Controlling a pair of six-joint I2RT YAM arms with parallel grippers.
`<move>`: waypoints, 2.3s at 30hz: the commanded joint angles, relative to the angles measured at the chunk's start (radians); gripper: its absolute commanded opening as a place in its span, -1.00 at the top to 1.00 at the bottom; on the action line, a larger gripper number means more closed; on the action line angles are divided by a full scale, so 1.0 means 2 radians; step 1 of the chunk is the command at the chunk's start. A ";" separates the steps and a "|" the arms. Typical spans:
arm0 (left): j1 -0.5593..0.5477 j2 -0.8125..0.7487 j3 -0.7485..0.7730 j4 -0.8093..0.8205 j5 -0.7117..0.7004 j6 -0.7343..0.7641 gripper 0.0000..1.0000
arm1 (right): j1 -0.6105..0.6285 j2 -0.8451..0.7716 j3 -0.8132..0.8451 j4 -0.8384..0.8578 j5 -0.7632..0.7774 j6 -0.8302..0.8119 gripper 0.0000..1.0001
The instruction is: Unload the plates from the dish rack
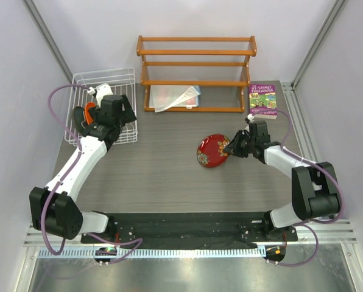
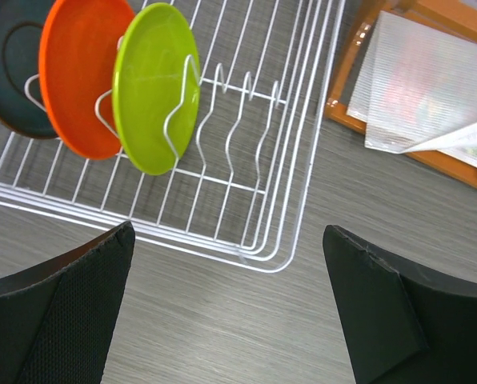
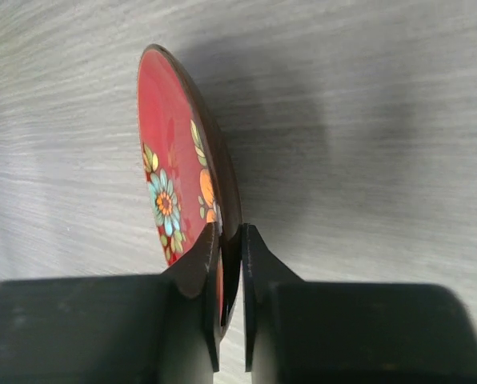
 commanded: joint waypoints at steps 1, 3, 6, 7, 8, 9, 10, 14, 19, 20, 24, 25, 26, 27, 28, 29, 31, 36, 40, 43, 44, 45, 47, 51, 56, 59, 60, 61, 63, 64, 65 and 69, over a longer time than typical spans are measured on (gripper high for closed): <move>0.011 -0.001 -0.002 0.009 -0.010 0.010 -0.99 | 0.002 0.037 0.017 0.006 0.021 -0.009 0.65; 0.013 0.000 -0.003 0.009 -0.010 0.011 -0.99 | 0.002 0.044 0.018 0.001 0.037 -0.006 0.53; 0.016 0.002 -0.003 0.011 -0.008 0.016 -0.99 | 0.003 0.050 0.024 -0.015 0.059 -0.010 0.45; 0.017 0.003 -0.002 0.010 -0.009 0.018 -0.99 | 0.002 0.052 0.026 -0.017 0.066 -0.011 0.39; 0.018 0.005 -0.002 0.009 -0.010 0.018 -0.99 | 0.002 0.052 0.025 -0.020 0.078 -0.010 0.33; 0.018 0.006 -0.003 0.009 -0.012 0.019 -0.99 | 0.001 0.052 0.027 -0.023 0.080 -0.011 0.27; 0.020 0.006 -0.002 0.011 -0.013 0.019 -0.99 | 0.002 0.055 0.029 -0.025 0.080 -0.014 0.24; 0.025 0.015 -0.001 0.010 -0.023 0.021 -0.99 | 0.001 0.055 0.032 -0.034 0.093 -0.019 0.17; 0.038 0.033 0.004 0.017 -0.031 0.025 -0.99 | 0.001 0.036 0.036 -0.057 0.147 -0.028 -0.37; 0.041 0.038 0.007 0.018 -0.030 0.026 -0.99 | 0.003 0.024 0.037 -0.065 0.158 -0.030 -0.37; 0.049 0.059 0.009 0.033 -0.048 0.038 -0.99 | 0.002 -0.020 0.040 -0.078 0.200 -0.037 -0.38; 0.051 0.068 0.009 0.042 -0.049 0.039 -0.99 | 0.002 -0.027 0.041 -0.080 0.201 -0.038 -0.38; 0.053 0.074 0.010 0.049 -0.056 0.042 -0.99 | 0.002 -0.034 0.044 -0.084 0.202 -0.040 -0.39; 0.058 0.080 0.010 0.055 -0.062 0.046 -0.99 | 0.002 -0.042 0.047 -0.085 0.201 -0.042 -0.39; 0.062 0.091 0.010 0.071 -0.066 0.049 -0.99 | 0.002 -0.047 0.050 -0.086 0.202 -0.044 -0.38; 0.066 0.097 0.013 0.072 -0.069 0.048 -0.99 | 0.002 -0.049 0.053 -0.089 0.201 -0.045 -0.38; 0.081 0.106 0.021 0.079 -0.065 0.047 -0.99 | 0.002 -0.054 0.056 -0.092 0.201 -0.047 -0.39; 0.109 0.150 0.047 0.088 -0.030 0.040 -0.97 | 0.002 -0.047 0.063 -0.093 0.201 -0.051 -0.38; 0.117 0.187 0.081 0.087 -0.009 0.041 -0.85 | 0.002 -0.023 0.079 -0.093 0.198 -0.055 -0.38; 0.121 0.209 0.092 0.092 0.002 0.037 -0.50 | 0.002 -0.007 0.089 -0.093 0.197 -0.057 -0.37; 0.123 0.213 0.094 0.093 0.004 0.036 -0.41 | 0.002 -0.002 0.093 -0.093 0.196 -0.057 -0.37; 0.124 0.221 0.096 0.093 0.006 0.036 -0.23 | 0.002 0.002 0.094 -0.093 0.195 -0.057 -0.37; 0.127 0.228 0.103 0.094 0.009 0.037 -0.01 | 0.002 0.012 0.099 -0.092 0.194 -0.057 -0.37; 0.134 0.243 0.108 0.086 0.016 0.029 0.26 | 0.002 0.022 0.100 -0.090 0.191 -0.057 -0.36; 0.134 0.234 0.105 0.075 0.023 0.032 0.73 | 0.002 0.022 0.098 -0.089 0.193 -0.057 -0.37; 0.134 0.218 0.110 0.062 0.034 0.044 1.00 | 0.002 0.019 0.096 -0.089 0.189 -0.057 -0.36; 0.133 0.214 0.112 0.056 0.041 0.047 1.00 | 0.002 0.018 0.093 -0.089 0.188 -0.057 -0.37; 0.133 0.209 0.113 0.047 0.042 0.051 1.00 | 0.002 0.018 0.091 -0.089 0.188 -0.057 -0.37; 0.133 0.190 0.111 0.043 0.046 0.063 1.00 | 0.002 0.013 0.086 -0.088 0.184 -0.056 -0.37; 0.134 0.183 0.110 0.040 0.046 0.067 1.00 | 0.002 0.012 0.084 -0.088 0.184 -0.056 -0.37; 0.134 0.169 0.110 0.039 0.046 0.070 1.00 | 0.002 0.012 0.083 -0.088 0.181 -0.056 -0.36; 0.134 0.131 0.108 0.024 0.036 0.075 1.00 | 0.002 0.003 0.075 -0.089 0.177 -0.057 -0.37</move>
